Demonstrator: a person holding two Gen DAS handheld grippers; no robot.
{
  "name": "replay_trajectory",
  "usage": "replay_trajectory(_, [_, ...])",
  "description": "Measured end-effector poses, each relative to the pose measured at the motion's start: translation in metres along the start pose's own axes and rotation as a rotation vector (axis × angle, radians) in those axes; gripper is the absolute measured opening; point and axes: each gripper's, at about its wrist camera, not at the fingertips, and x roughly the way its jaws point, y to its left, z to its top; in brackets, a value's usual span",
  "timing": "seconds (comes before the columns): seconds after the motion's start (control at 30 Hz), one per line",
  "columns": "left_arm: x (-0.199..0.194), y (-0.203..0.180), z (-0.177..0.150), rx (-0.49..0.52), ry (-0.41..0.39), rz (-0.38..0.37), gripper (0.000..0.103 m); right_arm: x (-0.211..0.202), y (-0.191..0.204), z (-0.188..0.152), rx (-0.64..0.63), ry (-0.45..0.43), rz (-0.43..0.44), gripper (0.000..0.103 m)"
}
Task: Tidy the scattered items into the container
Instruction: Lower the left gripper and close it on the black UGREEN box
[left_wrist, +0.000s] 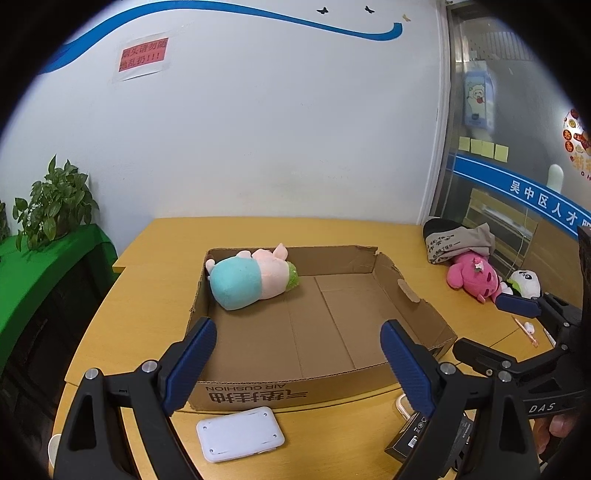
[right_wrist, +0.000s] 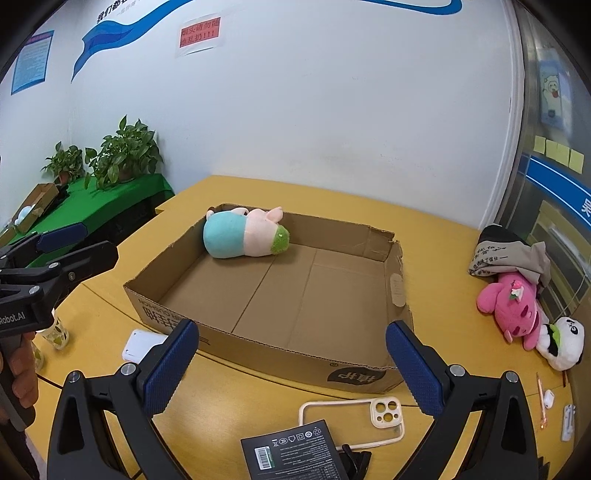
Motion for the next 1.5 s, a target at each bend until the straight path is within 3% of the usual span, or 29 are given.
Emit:
replay_trajectory(0.1, [0.006, -0.006, -0.002, 0.003, 0.01, -0.012, 0.091, 0.006, -0.006, -0.002, 0.006, 0.004, 0.004, 0.103])
replay_trajectory(0.13, [0.006, -0.009, -0.004, 0.004, 0.0, -0.024, 0.086, 0.008, -0.008, -0.004, 0.009, -0.002, 0.004, 0.102])
replay_trajectory(0.17, [0.007, -0.011, -0.005, 0.004, -0.01, -0.034, 0.074, 0.008, -0.01, -0.005, 0.014, -0.011, 0.003, 0.089])
replay_trajectory(0.2, [0.01, -0.013, -0.006, 0.002, -0.003, -0.044, 0.017, 0.008, -0.014, -0.007, 0.024, -0.013, 0.004, 0.071])
replay_trajectory(0.23, [0.015, -0.014, -0.006, -0.007, 0.026, -0.065, 0.007, 0.01, -0.018, -0.007, 0.04, -0.002, 0.01, 0.028])
replay_trajectory(0.27, [0.021, -0.014, -0.007, -0.026, 0.055, -0.093, 0.006, 0.015, -0.024, -0.008, 0.063, 0.019, 0.023, 0.022])
replay_trajectory(0.3, [0.025, -0.014, -0.008, -0.043, 0.07, -0.111, 0.006, 0.018, -0.028, -0.008, 0.073, 0.033, 0.032, 0.023])
replay_trajectory(0.37, [0.03, -0.016, -0.009, -0.054, 0.075, -0.098, 0.013, 0.024, -0.032, -0.009, 0.07, 0.055, 0.023, 0.065])
replay_trajectory(0.4, [0.031, -0.018, -0.009, -0.053, 0.079, -0.084, 0.043, 0.025, -0.034, -0.01, 0.071, 0.055, 0.013, 0.103])
replay_trajectory(0.43, [0.033, -0.021, -0.01, -0.051, 0.082, -0.063, 0.087, 0.023, -0.035, -0.011, 0.074, 0.031, 0.008, 0.103])
replay_trajectory(0.47, [0.033, -0.024, -0.01, -0.048, 0.074, -0.04, 0.094, 0.021, -0.036, -0.011, 0.074, 0.015, 0.0, 0.103])
replay_trajectory(0.6, [0.032, -0.037, -0.014, 0.007, 0.033, -0.027, 0.094, 0.027, -0.034, -0.011, 0.045, 0.007, -0.02, 0.103])
replay_trajectory(0.67, [0.032, -0.039, -0.016, 0.005, 0.032, -0.038, 0.056, 0.033, -0.036, -0.012, 0.053, 0.021, -0.009, 0.103])
replay_trajectory(0.7, [0.034, -0.038, -0.016, -0.004, 0.046, -0.049, 0.02, 0.035, -0.036, -0.012, 0.063, 0.028, 0.003, 0.103])
replay_trajectory(0.73, [0.037, -0.035, -0.017, -0.022, 0.069, -0.069, 0.009, 0.036, -0.037, -0.013, 0.073, 0.033, 0.011, 0.103])
replay_trajectory(0.8, [0.042, -0.031, -0.02, -0.049, 0.099, -0.098, 0.012, 0.036, -0.039, -0.014, 0.08, 0.037, 0.01, 0.103])
replay_trajectory(0.83, [0.043, -0.031, -0.021, -0.057, 0.111, -0.099, 0.024, 0.036, -0.039, -0.015, 0.079, 0.035, 0.005, 0.103])
replay_trajectory(0.87, [0.045, -0.031, -0.023, -0.061, 0.122, -0.097, 0.037, 0.035, -0.041, -0.015, 0.079, 0.033, 0.002, 0.103])
replay_trajectory(0.9, [0.045, -0.032, -0.024, -0.062, 0.125, -0.092, 0.072, 0.036, -0.041, -0.016, 0.079, 0.036, 0.0, 0.103])
replay_trajectory(0.93, [0.043, -0.034, -0.025, -0.058, 0.114, -0.087, 0.086, 0.036, -0.042, -0.016, 0.08, 0.041, -0.002, 0.103])
replay_trajectory(1.0, [0.037, -0.039, -0.026, -0.036, 0.073, -0.086, 0.086, 0.036, -0.043, -0.017, 0.081, 0.045, -0.007, 0.103])
replay_trajectory(1.2, [0.039, -0.05, -0.031, -0.002, 0.102, -0.094, 0.086, 0.033, -0.049, -0.026, 0.091, 0.053, 0.014, 0.103])
replay_trajectory(1.33, [0.04, -0.057, -0.044, 0.025, 0.15, -0.167, 0.086, 0.029, -0.063, -0.051, 0.089, 0.083, 0.052, 0.103])
replay_trajectory(1.5, [0.062, -0.069, -0.078, 0.024, 0.312, -0.329, 0.086, 0.043, -0.089, -0.111, 0.166, 0.255, 0.164, 0.103])
